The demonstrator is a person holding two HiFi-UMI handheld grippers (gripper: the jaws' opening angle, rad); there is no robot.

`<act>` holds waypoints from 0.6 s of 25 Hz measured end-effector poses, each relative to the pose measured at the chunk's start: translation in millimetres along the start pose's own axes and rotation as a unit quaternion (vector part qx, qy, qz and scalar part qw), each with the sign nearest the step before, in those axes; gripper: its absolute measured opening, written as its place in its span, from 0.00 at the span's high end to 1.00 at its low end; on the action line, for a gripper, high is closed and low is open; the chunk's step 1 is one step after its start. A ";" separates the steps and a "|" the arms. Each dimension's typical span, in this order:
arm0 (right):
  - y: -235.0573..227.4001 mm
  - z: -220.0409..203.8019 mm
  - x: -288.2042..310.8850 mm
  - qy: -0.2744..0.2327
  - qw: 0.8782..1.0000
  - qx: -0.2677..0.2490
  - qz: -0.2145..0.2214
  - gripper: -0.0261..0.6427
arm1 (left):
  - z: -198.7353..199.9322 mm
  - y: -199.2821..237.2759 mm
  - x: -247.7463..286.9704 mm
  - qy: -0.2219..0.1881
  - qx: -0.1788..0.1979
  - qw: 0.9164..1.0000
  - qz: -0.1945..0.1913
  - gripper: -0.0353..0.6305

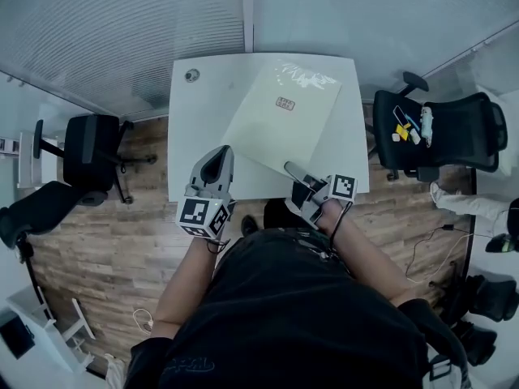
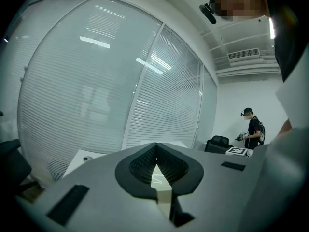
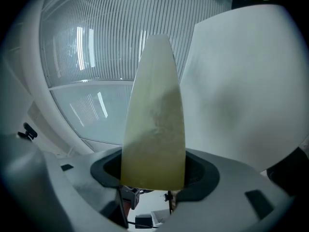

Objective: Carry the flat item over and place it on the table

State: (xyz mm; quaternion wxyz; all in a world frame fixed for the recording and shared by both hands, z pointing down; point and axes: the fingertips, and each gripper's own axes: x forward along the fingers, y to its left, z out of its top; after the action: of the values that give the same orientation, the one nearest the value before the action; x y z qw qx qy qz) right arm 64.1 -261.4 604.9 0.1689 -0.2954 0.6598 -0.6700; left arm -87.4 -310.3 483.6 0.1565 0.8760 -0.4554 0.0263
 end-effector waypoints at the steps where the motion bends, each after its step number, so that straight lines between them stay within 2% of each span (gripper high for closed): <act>1: -3.5 2.3 1.1 0.003 1.000 0.004 -0.003 0.52 | -2.8 1.3 4.9 0.004 0.000 1.000 0.002 0.93; 12: -44.3 28.0 9.2 0.032 0.998 0.011 -0.043 0.52 | -27.4 11.6 41.8 0.034 -0.013 0.999 0.016 0.93; 15: -54.7 30.8 10.9 0.038 0.998 0.029 -0.049 0.52 | -31.5 11.0 50.3 0.039 -0.014 0.999 0.015 0.93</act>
State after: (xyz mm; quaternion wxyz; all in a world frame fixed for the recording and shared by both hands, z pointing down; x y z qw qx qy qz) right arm 83.7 -288.3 659.2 0.1191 -0.2967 0.6308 -0.7071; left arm -63.9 -346.4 525.7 0.1859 0.8649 -0.4627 0.0563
